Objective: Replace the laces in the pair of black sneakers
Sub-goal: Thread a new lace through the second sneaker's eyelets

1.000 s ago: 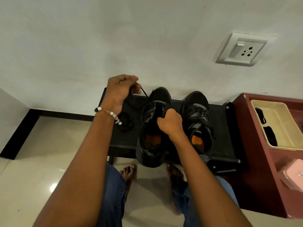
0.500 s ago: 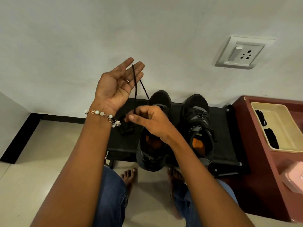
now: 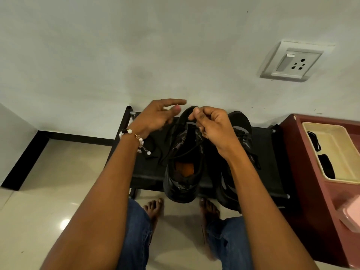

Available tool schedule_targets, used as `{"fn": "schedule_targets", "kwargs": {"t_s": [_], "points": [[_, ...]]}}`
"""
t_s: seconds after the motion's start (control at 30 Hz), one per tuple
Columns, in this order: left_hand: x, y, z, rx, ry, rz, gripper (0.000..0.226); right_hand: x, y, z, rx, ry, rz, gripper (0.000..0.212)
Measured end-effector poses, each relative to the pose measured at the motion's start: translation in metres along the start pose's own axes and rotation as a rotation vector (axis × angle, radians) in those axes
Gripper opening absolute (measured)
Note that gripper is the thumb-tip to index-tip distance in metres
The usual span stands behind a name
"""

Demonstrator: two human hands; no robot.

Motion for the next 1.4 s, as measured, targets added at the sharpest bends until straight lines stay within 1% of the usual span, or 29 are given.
{"fn": "schedule_targets", "kwargs": {"t_s": [0.03, 0.07, 0.13, 0.2, 0.27, 0.37, 0.47, 0.53, 0.57, 0.6, 0.63, 0.7, 0.73, 0.77, 0.83, 0.87, 0.93, 1.0, 1.07, 1.17, 1.23, 1.3, 1.37, 1.4], "points": [[-0.007, 0.001, 0.01, -0.063, 0.062, -0.074, 0.024, -0.002, 0.0, 0.001, -0.006, 0.008, -0.01, 0.028], [-0.012, 0.002, 0.018, -0.11, 0.085, -0.106, 0.023, -0.002, -0.001, 0.002, -0.014, 0.015, -0.017, 0.029], [-0.017, 0.001, 0.025, -0.132, 0.069, -0.071, 0.02, 0.003, -0.002, 0.004, -0.035, 0.033, -0.008, 0.03], [-0.015, -0.001, 0.019, -0.056, 0.099, 0.023, 0.019, 0.015, -0.001, 0.005, -0.059, 0.058, 0.03, 0.027], [-0.004, -0.004, 0.002, 0.088, 0.169, 0.165, 0.018, 0.031, 0.0, 0.007, -0.084, 0.088, 0.093, 0.023], [0.015, 0.0, -0.026, 0.291, 0.345, 0.386, 0.019, 0.053, 0.0, 0.012, -0.117, 0.132, 0.201, 0.023], [0.022, 0.004, -0.042, 0.38, 0.489, 0.543, 0.021, 0.063, -0.003, 0.018, -0.132, 0.162, 0.278, 0.025], [0.021, 0.002, -0.047, 0.401, 0.504, 0.578, 0.018, 0.062, -0.006, 0.022, -0.139, 0.199, 0.287, 0.023], [0.019, 0.001, -0.048, 0.398, 0.467, 0.577, 0.015, 0.06, -0.007, 0.025, -0.144, 0.209, 0.279, 0.022], [0.018, -0.002, -0.047, 0.384, 0.371, 0.57, 0.014, 0.058, -0.008, 0.027, -0.152, 0.214, 0.263, 0.023], [0.017, -0.004, -0.044, 0.37, 0.213, 0.539, 0.025, 0.056, -0.01, 0.029, -0.164, 0.212, 0.239, 0.025], [0.007, -0.009, -0.036, 0.319, -0.174, 0.412, 0.068, 0.05, -0.011, 0.032, -0.183, 0.19, 0.187, 0.025], [0.001, -0.01, -0.027, 0.253, -0.294, 0.349, 0.077, 0.048, -0.011, 0.033, -0.185, 0.181, 0.182, 0.023], [-0.006, -0.011, -0.018, 0.172, -0.342, 0.292, 0.076, 0.047, -0.011, 0.034, -0.183, 0.175, 0.2, 0.018], [-0.019, -0.015, -0.003, 0.016, -0.302, 0.188, 0.061, 0.049, -0.008, 0.032, -0.172, 0.158, 0.281, 0.006], [-0.025, -0.015, 0.003, -0.046, -0.252, 0.13, 0.055, 0.05, -0.007, 0.031, -0.16, 0.16, 0.324, 0.008], [-0.036, -0.014, 0.013, -0.155, -0.168, 0.042, 0.051, 0.051, -0.007, 0.029, -0.132, 0.186, 0.371, 0.014], [-0.043, -0.013, 0.02, -0.225, -0.104, 0.01, 0.046, 0.052, -0.008, 0.03, -0.111, 0.171, 0.389, 0.014], [-0.043, -0.012, 0.024, -0.237, -0.093, 0.058, 0.038, 0.051, -0.01, 0.033, -0.122, 0.11, 0.38, 0.01], [-0.039, -0.013, 0.023, -0.204, -0.118, 0.167, 0.026, 0.047, -0.011, 0.037, -0.179, -0.01, 0.354, 0.008], [-0.039, -0.012, 0.024, -0.213, -0.132, 0.176, 0.023, 0.045, -0.01, 0.036, -0.199, -0.084, 0.355, 0.005], [-0.04, -0.012, 0.024, -0.226, -0.183, 0.164, 0.017, 0.046, -0.008, 0.035, -0.208, -0.149, 0.378, 0.013], [-0.041, -0.012, 0.024, -0.229, -0.251, 0.153, 0.011, 0.048, -0.006, 0.036, -0.229, -0.125, 0.396, 0.019], [-0.041, -0.012, 0.023, -0.223, -0.28, 0.151, 0.01, 0.048, -0.005, 0.037, -0.256, -0.049, 0.384, 0.02]]}}
Point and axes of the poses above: each hand's wrist, its own y-axis away from the middle knuckle, its own x-axis out of the back of the hand, z = x × y, the point moved 7 cm from there along -y, towards the middle knuckle, and after that the axes turned 15 degrees about -y, right-handed, at the moved point
